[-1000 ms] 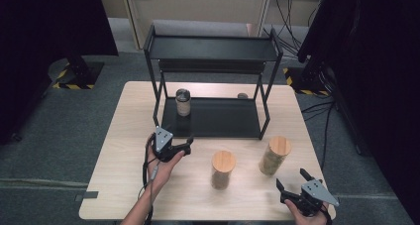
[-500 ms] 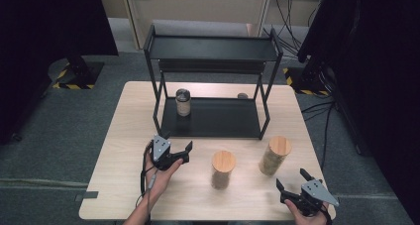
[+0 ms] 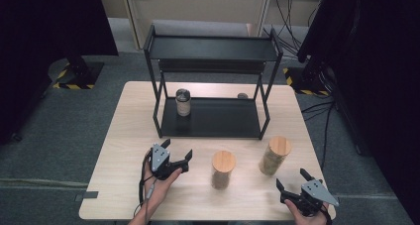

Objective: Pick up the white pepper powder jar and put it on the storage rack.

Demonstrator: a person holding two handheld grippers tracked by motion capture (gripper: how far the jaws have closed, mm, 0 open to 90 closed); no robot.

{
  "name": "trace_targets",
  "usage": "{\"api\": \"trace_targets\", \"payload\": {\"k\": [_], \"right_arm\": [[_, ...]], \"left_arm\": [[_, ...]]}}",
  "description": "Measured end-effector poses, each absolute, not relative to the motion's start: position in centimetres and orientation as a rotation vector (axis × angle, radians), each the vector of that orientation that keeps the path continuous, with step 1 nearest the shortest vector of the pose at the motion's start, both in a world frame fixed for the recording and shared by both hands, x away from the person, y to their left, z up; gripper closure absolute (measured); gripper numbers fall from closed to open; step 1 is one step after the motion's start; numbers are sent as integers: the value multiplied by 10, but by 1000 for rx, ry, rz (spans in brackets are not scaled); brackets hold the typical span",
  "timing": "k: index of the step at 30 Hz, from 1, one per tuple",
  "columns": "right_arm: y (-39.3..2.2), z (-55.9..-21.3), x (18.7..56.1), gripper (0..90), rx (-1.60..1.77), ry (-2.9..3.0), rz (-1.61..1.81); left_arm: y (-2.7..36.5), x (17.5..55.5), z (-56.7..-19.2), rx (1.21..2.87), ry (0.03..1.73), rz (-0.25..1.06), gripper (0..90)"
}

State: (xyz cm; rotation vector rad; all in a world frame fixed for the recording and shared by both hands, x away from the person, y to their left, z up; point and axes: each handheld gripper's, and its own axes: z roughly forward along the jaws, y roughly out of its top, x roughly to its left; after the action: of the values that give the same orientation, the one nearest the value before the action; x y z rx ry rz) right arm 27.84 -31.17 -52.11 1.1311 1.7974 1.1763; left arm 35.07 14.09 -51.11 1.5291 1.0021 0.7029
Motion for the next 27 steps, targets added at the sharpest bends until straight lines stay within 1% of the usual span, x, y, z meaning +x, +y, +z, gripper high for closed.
{"api": "trace_targets", "payload": {"k": [9,27], "right_arm": [[-312,-521,278,54,1131,1797,1175],[-312,-521,278,50,1136,1789,1178]], "left_arm": [[141,340,-519,1544,1004,700,73],[136,332,-529,1569,990,706,69]]}}
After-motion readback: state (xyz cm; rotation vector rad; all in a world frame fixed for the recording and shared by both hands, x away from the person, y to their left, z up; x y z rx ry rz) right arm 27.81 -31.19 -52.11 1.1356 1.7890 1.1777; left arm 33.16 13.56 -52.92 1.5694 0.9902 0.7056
